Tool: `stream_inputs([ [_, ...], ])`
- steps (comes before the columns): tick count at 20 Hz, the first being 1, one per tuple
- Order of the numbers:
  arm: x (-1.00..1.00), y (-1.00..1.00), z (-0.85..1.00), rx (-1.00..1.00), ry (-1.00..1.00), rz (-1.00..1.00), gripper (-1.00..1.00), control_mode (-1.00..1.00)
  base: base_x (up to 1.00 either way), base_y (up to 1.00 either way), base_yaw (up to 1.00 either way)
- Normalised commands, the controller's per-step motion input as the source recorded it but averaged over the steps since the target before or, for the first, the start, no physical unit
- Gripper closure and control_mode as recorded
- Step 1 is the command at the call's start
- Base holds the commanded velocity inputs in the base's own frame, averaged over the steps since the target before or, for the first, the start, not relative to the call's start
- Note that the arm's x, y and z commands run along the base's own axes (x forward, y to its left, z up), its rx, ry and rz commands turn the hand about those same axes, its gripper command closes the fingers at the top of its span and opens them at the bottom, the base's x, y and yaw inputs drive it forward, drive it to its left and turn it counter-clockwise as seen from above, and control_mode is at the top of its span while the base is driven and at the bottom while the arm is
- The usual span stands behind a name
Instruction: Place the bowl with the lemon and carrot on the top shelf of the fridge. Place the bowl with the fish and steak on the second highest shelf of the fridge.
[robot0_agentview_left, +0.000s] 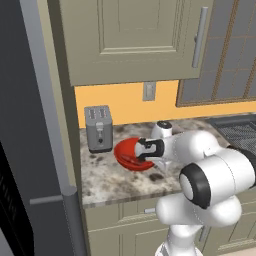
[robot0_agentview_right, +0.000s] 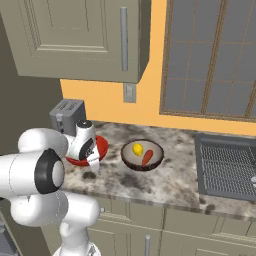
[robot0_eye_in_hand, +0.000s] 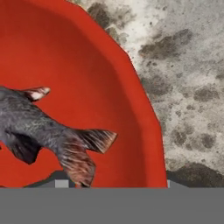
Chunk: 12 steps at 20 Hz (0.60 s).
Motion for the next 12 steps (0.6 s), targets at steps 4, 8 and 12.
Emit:
stream_inputs([
  [4,-0.02,0.0,0.0,0.0,0.0,0.0,1.0,-1.0,0.0,0.0,0.0],
  [8,-0.42,-0.06,0.38,0.0,-0.01,-0.05,1.0,-1.0,0.0,0.0,0.0],
  [12,-0.9,-0.45,1.0,0.0,-0.07,-0.11,1.0,-1.0,0.0,0.0,0.0],
])
